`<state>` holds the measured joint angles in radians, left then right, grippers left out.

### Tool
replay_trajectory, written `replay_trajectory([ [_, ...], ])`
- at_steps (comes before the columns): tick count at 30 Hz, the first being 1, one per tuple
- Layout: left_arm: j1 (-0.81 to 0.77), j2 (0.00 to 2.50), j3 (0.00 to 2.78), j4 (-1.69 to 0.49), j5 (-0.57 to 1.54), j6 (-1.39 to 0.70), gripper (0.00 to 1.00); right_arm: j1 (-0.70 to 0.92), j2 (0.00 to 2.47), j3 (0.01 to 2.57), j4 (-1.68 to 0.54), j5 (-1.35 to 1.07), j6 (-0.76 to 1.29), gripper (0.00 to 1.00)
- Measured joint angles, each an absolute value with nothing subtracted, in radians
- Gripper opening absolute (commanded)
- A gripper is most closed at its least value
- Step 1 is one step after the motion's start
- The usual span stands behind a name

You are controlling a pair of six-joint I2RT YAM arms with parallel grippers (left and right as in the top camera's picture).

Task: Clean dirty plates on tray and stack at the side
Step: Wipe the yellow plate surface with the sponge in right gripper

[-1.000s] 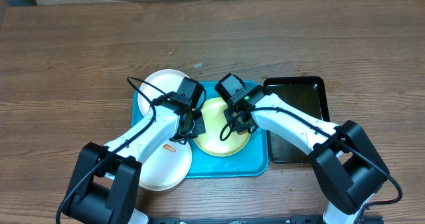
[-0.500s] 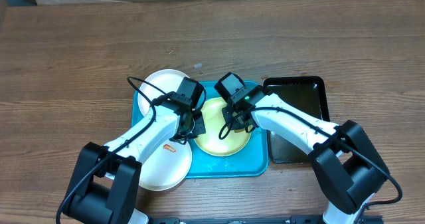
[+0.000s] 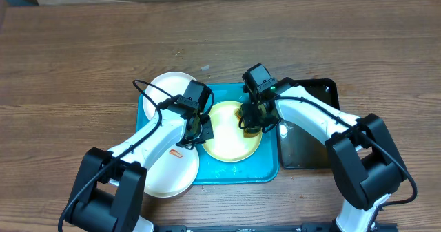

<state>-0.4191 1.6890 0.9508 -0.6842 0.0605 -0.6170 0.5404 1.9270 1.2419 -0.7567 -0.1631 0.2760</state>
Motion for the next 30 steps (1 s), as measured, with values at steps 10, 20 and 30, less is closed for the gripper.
replay_trajectory([
  [10, -0.419, 1.689, 0.951, -0.684, 0.061, -0.603, 0.04, 0.554, 1.932, 1.242, -0.756, -0.235, 0.261, 0.04],
  [20, -0.419, 1.689, 0.951, -0.684, 0.061, -0.603, 0.04, 0.557, 1.941, 1.242, -0.76, -0.443, 0.226, 0.04],
  [30, -0.419, 1.689, 0.951, -0.681, 0.07, -0.602, 0.04, 0.435, 1.94, 1.391, -1.019, -0.677, 0.101, 0.04],
])
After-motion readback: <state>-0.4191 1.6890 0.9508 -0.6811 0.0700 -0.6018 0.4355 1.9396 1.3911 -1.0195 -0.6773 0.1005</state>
